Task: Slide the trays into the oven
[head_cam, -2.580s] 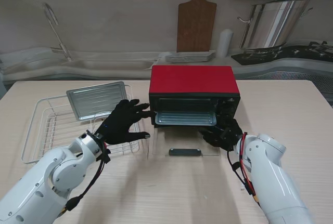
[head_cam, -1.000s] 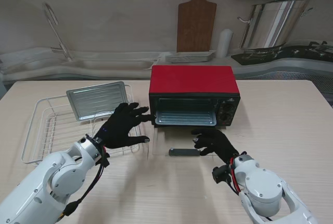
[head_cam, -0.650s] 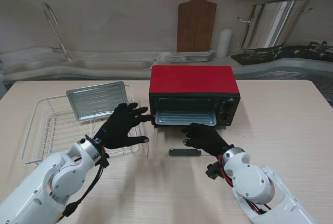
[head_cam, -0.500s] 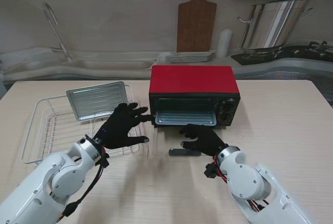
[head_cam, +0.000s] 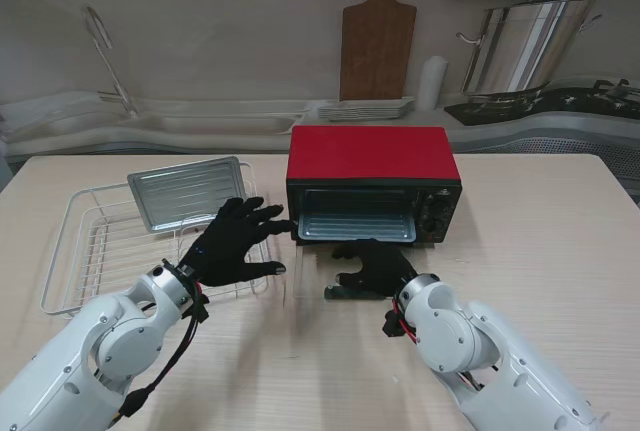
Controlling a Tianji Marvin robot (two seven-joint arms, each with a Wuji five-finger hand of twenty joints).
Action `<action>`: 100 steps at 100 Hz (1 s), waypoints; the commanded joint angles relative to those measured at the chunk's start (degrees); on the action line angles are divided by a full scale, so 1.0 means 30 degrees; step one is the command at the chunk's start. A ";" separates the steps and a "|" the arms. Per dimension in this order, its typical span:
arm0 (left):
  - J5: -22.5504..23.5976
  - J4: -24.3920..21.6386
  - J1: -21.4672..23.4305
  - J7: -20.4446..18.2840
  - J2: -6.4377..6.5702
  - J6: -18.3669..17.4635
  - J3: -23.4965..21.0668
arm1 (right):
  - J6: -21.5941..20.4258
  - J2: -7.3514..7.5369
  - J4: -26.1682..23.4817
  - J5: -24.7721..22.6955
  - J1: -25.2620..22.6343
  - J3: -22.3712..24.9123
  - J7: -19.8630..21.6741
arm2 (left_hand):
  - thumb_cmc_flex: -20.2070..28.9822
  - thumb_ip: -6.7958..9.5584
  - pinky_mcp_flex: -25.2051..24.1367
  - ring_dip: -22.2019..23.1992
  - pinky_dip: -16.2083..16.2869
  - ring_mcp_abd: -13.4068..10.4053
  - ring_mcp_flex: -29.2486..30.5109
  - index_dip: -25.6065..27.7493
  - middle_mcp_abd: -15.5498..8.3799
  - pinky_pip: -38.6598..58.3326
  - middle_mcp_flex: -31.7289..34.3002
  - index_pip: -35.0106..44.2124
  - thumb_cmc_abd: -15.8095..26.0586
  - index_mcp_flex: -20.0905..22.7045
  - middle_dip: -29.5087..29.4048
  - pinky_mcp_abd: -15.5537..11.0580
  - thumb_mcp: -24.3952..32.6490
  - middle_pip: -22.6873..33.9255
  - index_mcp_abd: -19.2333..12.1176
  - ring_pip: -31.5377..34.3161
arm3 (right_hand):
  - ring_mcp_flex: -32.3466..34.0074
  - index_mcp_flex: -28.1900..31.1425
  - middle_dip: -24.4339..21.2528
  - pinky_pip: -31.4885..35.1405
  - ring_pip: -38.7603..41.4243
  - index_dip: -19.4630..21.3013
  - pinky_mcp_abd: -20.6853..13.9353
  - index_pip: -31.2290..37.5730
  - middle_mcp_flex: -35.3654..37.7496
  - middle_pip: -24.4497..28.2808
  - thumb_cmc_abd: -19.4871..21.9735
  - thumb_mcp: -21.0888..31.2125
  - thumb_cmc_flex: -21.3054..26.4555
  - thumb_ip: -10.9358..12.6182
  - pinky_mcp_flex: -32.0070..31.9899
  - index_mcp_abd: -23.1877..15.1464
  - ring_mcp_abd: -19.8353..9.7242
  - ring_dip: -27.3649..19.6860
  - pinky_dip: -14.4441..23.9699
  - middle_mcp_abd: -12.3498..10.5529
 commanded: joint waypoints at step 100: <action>0.0105 -0.0206 0.0230 -0.0286 -0.0076 0.0158 -0.0049 | 0.2782 -0.1735 0.3932 0.1627 0.4337 -0.3106 -0.3108 | 0.0020 0.0682 -0.0334 -0.0300 -0.0172 -0.0501 -0.0521 -0.0126 -0.0229 -0.0956 -0.0693 -0.0384 0.0854 -0.0679 -0.0218 -0.0414 -0.0600 -0.0167 0.0312 -0.0381 | -0.0336 -0.0909 -0.0041 -0.0060 -0.0012 -0.0620 -0.0593 0.0113 -0.0711 0.0229 0.0450 -0.0576 -0.0901 0.0760 -0.0060 -0.0252 -0.0542 -0.0097 -0.0128 -0.0613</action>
